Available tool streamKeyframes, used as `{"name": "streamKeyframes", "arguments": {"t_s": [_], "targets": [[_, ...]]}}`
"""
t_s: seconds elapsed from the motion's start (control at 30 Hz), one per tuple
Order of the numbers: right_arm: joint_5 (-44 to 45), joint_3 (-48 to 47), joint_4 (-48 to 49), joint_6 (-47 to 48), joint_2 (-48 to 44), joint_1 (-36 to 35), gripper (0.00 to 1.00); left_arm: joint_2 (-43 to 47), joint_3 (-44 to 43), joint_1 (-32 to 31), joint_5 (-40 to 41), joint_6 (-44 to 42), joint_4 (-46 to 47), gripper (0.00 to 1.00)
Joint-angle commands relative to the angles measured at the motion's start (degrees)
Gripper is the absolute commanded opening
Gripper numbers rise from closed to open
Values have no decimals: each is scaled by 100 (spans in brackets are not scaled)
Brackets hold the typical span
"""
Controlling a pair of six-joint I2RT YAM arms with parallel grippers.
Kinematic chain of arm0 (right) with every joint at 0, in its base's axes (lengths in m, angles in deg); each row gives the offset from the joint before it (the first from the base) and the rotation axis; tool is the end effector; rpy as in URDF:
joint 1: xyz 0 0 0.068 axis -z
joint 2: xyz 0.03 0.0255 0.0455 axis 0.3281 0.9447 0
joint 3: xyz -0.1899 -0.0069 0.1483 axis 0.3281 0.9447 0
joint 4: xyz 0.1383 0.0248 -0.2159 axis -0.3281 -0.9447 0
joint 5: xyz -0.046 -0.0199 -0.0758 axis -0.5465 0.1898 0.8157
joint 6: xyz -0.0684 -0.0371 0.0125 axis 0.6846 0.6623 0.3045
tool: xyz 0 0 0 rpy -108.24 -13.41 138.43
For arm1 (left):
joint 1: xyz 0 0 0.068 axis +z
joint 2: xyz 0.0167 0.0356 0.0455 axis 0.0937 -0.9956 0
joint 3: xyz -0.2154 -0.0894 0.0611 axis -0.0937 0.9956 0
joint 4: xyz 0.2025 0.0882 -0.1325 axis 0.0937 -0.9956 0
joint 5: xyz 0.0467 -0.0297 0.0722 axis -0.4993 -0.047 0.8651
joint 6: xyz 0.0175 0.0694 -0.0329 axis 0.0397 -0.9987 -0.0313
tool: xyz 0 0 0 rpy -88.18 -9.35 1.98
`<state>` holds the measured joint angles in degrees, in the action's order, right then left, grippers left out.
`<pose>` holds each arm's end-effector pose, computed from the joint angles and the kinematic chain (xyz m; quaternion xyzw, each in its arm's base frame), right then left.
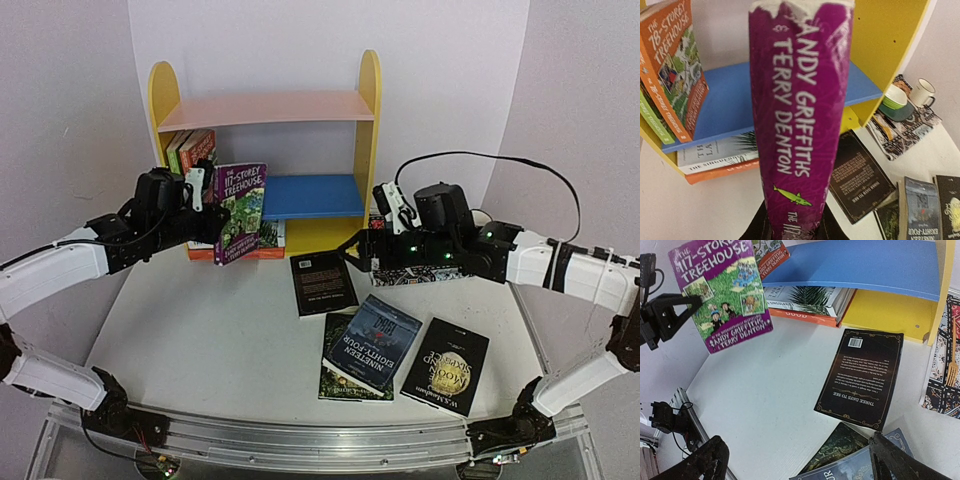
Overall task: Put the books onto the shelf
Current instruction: Place the book in the book pile on the shelf.
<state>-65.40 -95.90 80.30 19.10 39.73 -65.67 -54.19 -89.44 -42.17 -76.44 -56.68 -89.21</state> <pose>0.2455 0.2711 0.3022 -0.1764 0.7345 0.4233 0.5002 0.2597 -0.1797 0.2861 0.1284 0.8263 -0.1610 0.5243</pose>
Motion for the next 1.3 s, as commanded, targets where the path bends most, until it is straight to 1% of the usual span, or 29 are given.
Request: {"name": "streamKeyframes", "arguments": {"t_s": [0.0,0.13,0.2,0.47,0.7,0.8,0.9,1.03,1.27], "targets": [[154,16,-49,301,-286,-7,98,-313,-481,17,1158,-677,1748,0],[143,17,-49,418,-417,-11,98,-673,-383,119,1378,-986,3000,0],[130,-7,-57,467,-479,-14,98,-850,-420,233,1355,-1033,3355,0],[102,4,-66,634,-620,-13,98,-1544,-770,757,1079,-1012,4007,0],[15,-68,-75,646,-603,-10,98,-2216,-994,1050,1090,-1105,4470,0],[-4,-95,-84,647,-594,-10,98,-2562,-1004,1117,1190,-1244,4972,0],[-19,-107,-101,641,-594,-7,98,-2890,-975,1145,1321,-1587,5618,0],[-10,-102,-114,616,-603,-10,98,-3136,-1124,1276,1373,-1608,5707,0],[-6,-71,-119,599,-613,-14,98,-3178,-1051,1520,1402,-1503,5710,0]]}}
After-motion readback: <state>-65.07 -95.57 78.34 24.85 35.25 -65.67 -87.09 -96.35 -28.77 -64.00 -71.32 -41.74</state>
